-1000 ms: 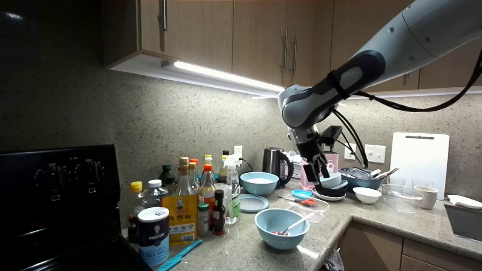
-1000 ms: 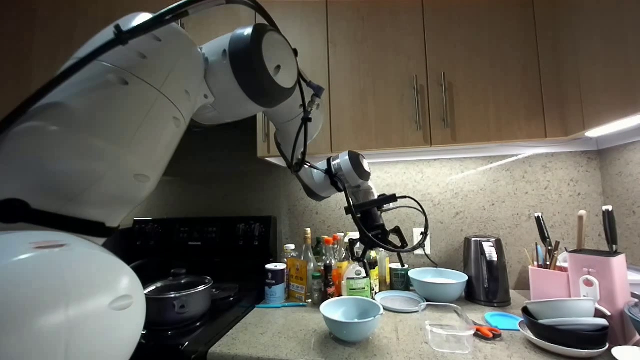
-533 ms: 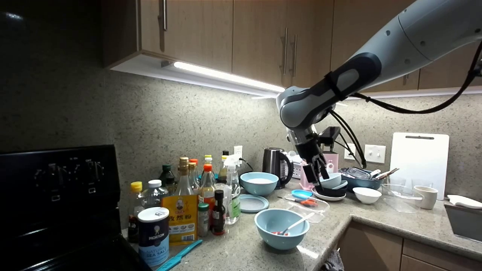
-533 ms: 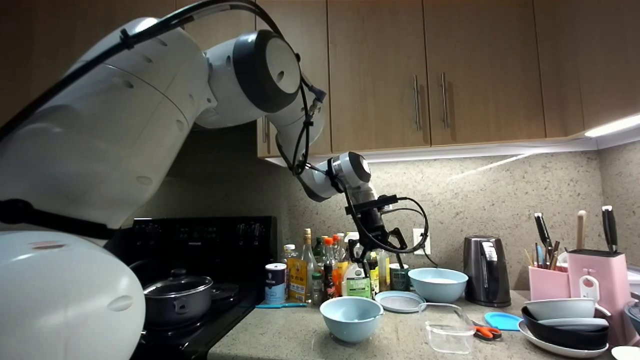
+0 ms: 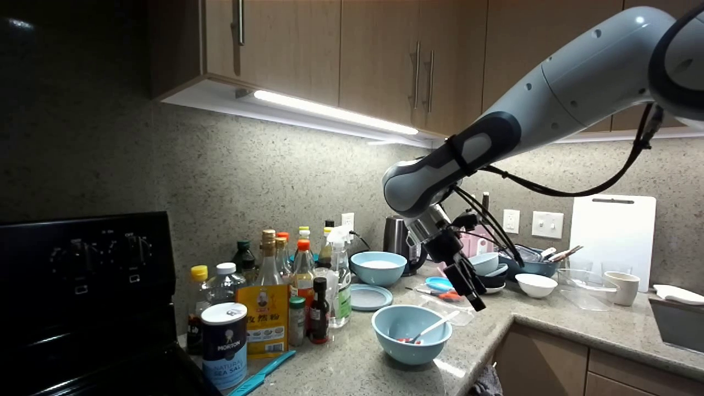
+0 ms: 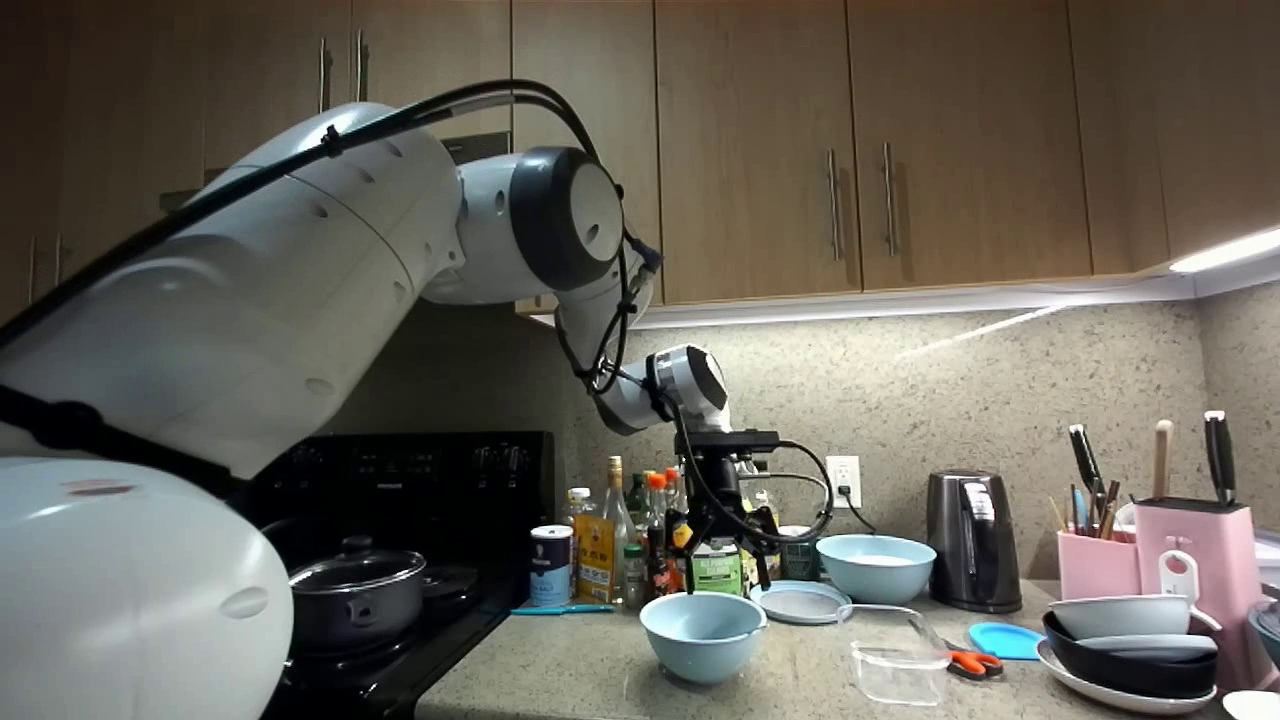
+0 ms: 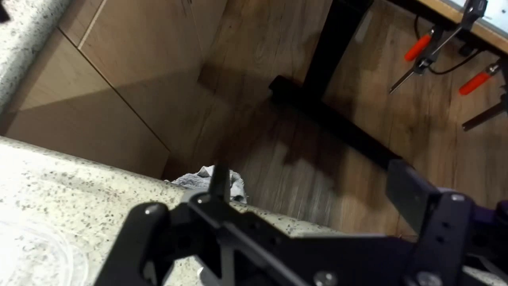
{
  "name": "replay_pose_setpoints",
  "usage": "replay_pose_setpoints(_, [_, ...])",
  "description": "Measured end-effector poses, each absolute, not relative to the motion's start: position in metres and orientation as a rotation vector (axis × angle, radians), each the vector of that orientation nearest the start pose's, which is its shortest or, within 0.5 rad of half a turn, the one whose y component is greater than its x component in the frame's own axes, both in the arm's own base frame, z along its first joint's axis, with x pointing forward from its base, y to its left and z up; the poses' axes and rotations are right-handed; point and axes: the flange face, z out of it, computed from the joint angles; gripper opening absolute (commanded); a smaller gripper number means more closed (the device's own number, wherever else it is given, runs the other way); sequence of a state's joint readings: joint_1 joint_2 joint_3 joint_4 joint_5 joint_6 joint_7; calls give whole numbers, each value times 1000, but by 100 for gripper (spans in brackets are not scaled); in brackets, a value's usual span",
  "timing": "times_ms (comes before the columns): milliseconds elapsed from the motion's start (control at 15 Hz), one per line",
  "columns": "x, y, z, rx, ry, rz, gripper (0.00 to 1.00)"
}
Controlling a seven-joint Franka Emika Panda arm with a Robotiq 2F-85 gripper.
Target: Use the spoon to stir the contents in the bowl
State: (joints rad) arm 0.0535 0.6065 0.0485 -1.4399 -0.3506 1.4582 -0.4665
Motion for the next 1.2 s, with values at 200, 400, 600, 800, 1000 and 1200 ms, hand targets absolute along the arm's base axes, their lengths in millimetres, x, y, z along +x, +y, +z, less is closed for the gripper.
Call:
replay_pose_setpoints(200, [647, 39, 296, -2896, -1176, 1166, 100])
replay_pose_setpoints(400, [652, 48, 289, -2805, -1366, 1253, 100])
replay_pose_setpoints(600, [653, 48, 289, -2790, -1393, 1267, 100])
replay_pose_setpoints(800, [657, 47, 284, -2788, -1436, 1246, 100])
replay_pose_setpoints(1000, [669, 38, 276, -2660, -1614, 1247, 100])
replay_pose_setpoints(1200, [682, 24, 274, -2523, -1790, 1277, 100])
